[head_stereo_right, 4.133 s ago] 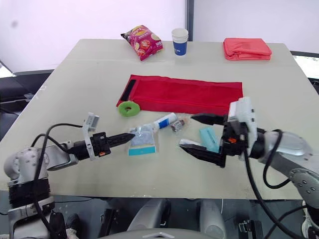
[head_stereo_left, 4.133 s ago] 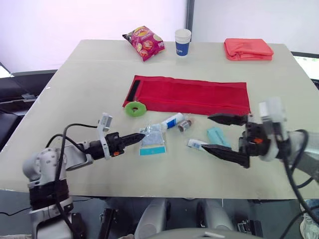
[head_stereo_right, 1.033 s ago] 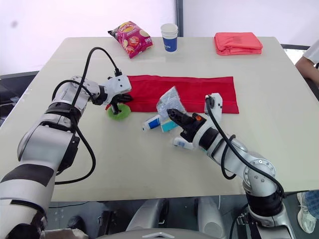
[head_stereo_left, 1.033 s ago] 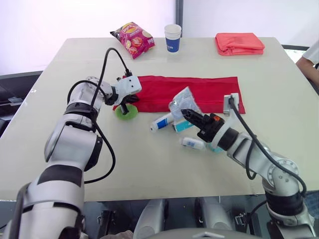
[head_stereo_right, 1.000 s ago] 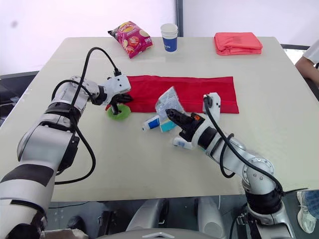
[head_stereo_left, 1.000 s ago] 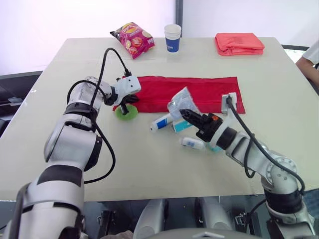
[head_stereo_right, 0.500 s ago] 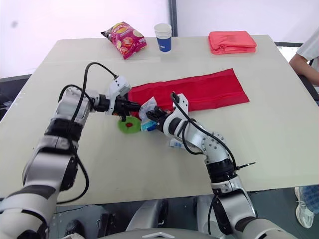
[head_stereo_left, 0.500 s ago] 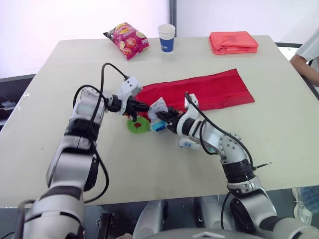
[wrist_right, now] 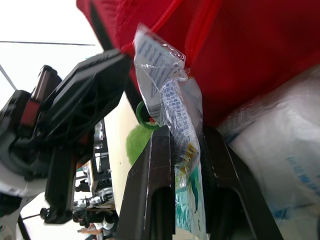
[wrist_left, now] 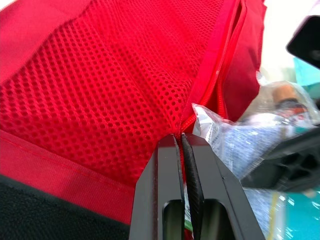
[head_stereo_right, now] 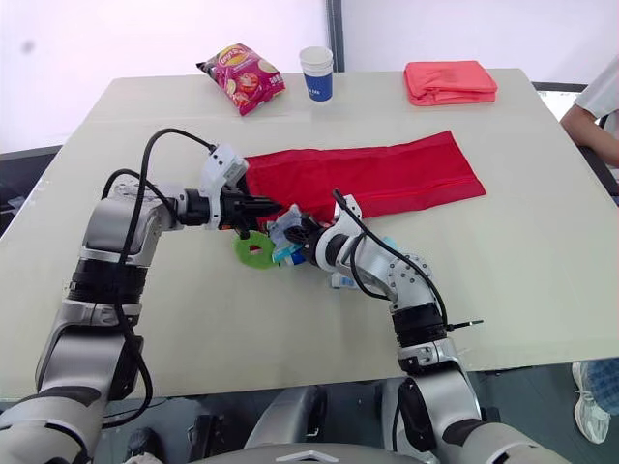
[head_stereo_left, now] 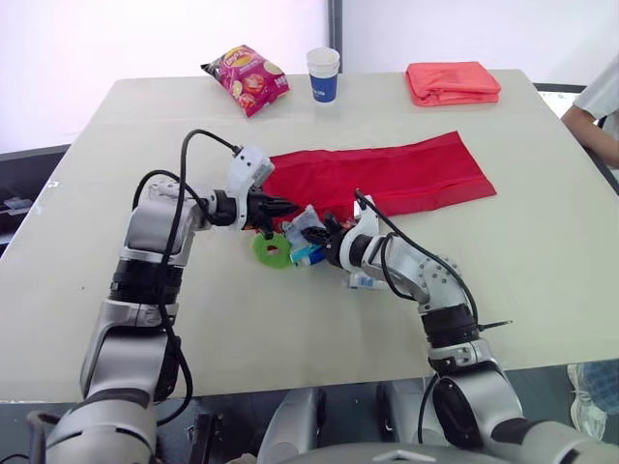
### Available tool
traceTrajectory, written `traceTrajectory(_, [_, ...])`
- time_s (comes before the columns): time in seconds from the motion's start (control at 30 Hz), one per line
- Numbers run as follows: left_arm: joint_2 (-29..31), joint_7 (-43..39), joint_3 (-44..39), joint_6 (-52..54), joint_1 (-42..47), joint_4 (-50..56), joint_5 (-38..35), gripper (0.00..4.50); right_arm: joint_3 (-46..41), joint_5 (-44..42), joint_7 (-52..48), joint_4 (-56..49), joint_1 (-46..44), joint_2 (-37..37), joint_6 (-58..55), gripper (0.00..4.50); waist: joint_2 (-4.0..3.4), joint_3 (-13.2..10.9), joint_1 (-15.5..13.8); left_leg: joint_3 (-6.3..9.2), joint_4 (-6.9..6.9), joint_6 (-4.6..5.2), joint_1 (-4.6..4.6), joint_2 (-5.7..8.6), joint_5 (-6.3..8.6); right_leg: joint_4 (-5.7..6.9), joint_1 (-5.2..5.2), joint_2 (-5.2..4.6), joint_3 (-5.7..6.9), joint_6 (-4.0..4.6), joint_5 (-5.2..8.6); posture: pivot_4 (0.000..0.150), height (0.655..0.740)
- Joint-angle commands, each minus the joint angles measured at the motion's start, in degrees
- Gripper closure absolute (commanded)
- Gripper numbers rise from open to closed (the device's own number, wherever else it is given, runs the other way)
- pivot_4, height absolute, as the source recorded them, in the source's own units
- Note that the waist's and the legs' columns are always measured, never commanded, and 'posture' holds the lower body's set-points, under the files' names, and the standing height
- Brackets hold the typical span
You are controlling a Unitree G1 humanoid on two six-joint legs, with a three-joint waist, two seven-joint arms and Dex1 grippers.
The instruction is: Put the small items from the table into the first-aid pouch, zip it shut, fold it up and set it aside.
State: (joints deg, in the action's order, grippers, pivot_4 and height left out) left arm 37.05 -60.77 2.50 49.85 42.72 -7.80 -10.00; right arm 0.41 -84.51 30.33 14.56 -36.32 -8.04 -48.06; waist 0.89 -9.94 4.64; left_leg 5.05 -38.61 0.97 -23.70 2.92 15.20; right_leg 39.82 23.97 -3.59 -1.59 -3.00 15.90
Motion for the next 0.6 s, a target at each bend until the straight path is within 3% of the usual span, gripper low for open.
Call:
traceTrajectory(0.03, [1.5,0.0,-1.4,0.6,-1.1,4.4,-2.8,4.5,-3.1,3.3,1.2,5.2,-3.6,-5.1,2.5,4.44,-0.03,0.0,-0.1,0.0,0.0,0.0,0.01,0.0,0.0,0.0,-0.02,-0.01,0.0,0.0,0.0,0.15,0.74])
traceTrajectory(0.3, [2.0,1.7,-1.1,1.2,-2.5,4.1,-4.9,4.5,-6.0,3.8,-3.4,11.2,-9.4,-6.5,5.8,4.44,-0.06,0.1,-0.7,-0.03,-0.01,0.0,0.06,0.01,0.0,0.01,-0.06,-0.01,-0.01,0.0,0.0,0.15,0.74])
traceTrajectory(0.6, [3.1,1.1,-0.4,5.1,-3.0,4.8,-8.4,4.5,-1.8,8.4,-12.2,12.0,-10.2,-8.4,3.5,4.44,-0.07,0.1,-0.4,-0.04,0.0,-0.01,0.06,-0.01,0.0,0.03,-0.05,0.01,-0.03,0.0,0.0,0.15,0.74])
